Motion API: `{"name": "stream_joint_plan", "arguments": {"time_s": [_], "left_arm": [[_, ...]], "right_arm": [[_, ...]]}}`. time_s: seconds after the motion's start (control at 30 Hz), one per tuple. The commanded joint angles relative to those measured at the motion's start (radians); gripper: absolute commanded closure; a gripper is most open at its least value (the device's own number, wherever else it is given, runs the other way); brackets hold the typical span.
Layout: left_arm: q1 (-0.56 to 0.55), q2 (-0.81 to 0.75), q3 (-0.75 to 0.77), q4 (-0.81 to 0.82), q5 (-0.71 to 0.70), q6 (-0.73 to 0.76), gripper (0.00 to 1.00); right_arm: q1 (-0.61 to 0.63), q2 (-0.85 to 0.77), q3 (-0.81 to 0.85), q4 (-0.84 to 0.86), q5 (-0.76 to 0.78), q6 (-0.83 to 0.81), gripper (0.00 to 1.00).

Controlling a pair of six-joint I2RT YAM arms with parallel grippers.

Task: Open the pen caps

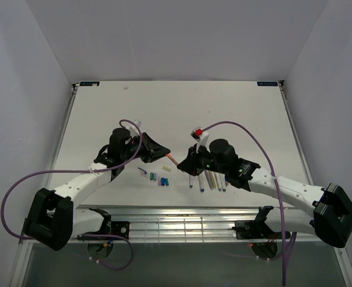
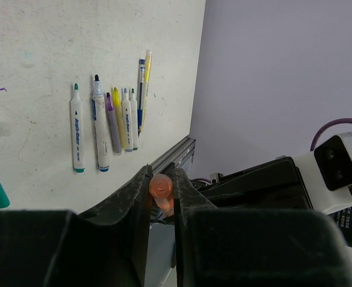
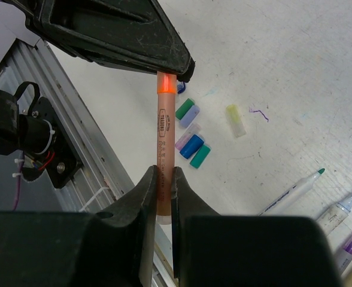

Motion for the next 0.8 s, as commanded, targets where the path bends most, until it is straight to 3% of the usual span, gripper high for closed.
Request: {"name": "stream_joint_plan", "arguments": {"time_s": [0.0,0.13,0.4,0.6,0.67,0.73,0.77], "left_arm": [[-0.006,-0.003,0.000,0.004,0.004,0.023,0.95],[-0.006,-0.011,-0.004,-0.004,0.004,0.026,1.00],[-0.006,-0.034,0.003,-0.010,-0.003,0.026,1.00],[-0.007,-0.037,0.000,-0.016,-0.004,0.032,1.00],[-0.007,-0.036,-0.004,-0.017,-0.004,0.034,1.00],[-0.007,-0.031,-0.002,-0.024,-0.006,0.037,1.00],[-0.007,-0.031,0.003,-0.033,-0.010,0.038,1.00]], "right_arm": [[0.005,0.002,0.027,0.037,0.015,-0.011,0.90],[0.005,0.051,0.057,0.039,-0.015,-0.022,0.70],[0.006,0.129,0.120,0.060,-0.049,-0.025,0.68],[0.005,0.172,0.160,0.062,-0.055,-0.031,0.70],[0.005,0.190,0.175,0.054,-0.063,-0.034,0.76],[0.006,0.204,0.182,0.048,-0.066,-0.033,0.92],[0.006,0.206,0.182,0.045,-0.067,-0.030,0.92]]}}
